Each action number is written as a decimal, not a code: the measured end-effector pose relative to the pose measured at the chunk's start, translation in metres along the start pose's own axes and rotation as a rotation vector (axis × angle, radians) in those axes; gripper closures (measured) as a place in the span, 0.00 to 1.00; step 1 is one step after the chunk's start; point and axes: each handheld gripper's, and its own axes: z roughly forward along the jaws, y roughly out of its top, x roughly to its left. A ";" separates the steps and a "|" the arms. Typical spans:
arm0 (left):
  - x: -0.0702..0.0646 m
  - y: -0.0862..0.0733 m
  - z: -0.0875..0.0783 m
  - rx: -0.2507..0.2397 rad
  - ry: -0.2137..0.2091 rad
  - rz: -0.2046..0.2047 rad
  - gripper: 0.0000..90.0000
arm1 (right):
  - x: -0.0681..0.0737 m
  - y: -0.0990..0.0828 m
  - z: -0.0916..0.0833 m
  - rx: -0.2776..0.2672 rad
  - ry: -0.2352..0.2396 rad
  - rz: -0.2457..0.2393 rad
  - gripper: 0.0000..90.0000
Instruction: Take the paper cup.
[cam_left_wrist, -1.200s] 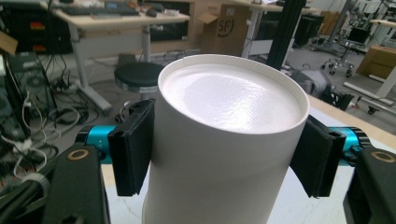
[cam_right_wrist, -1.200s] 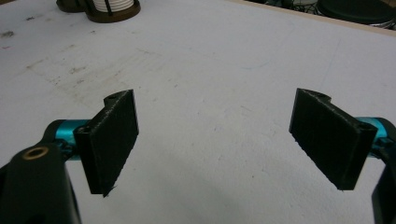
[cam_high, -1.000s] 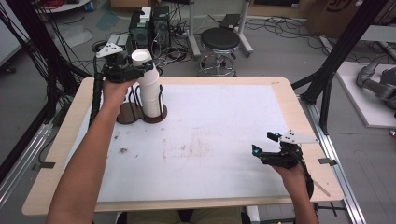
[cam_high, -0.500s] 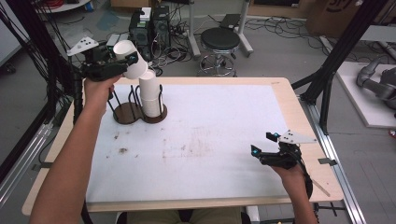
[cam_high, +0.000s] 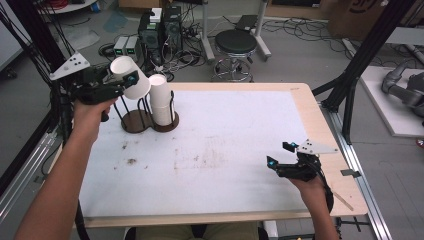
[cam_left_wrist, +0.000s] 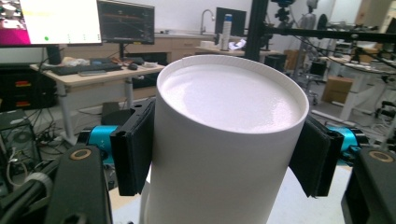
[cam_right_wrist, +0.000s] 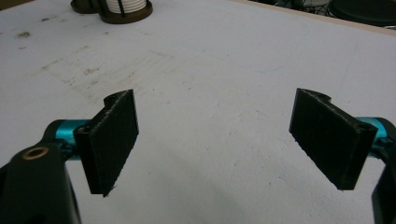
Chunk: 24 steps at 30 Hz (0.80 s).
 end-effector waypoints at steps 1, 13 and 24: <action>-0.004 -0.006 -0.005 0.010 -0.018 0.008 0.35 | 0.000 0.000 0.001 -0.003 -0.001 -0.005 0.18; -0.022 -0.050 -0.028 0.032 -0.083 0.014 0.35 | 0.004 0.000 0.004 -0.009 0.017 -0.021 0.18; -0.042 -0.086 -0.030 0.058 -0.153 -0.017 0.35 | 0.005 0.003 0.009 -0.016 0.037 -0.017 0.18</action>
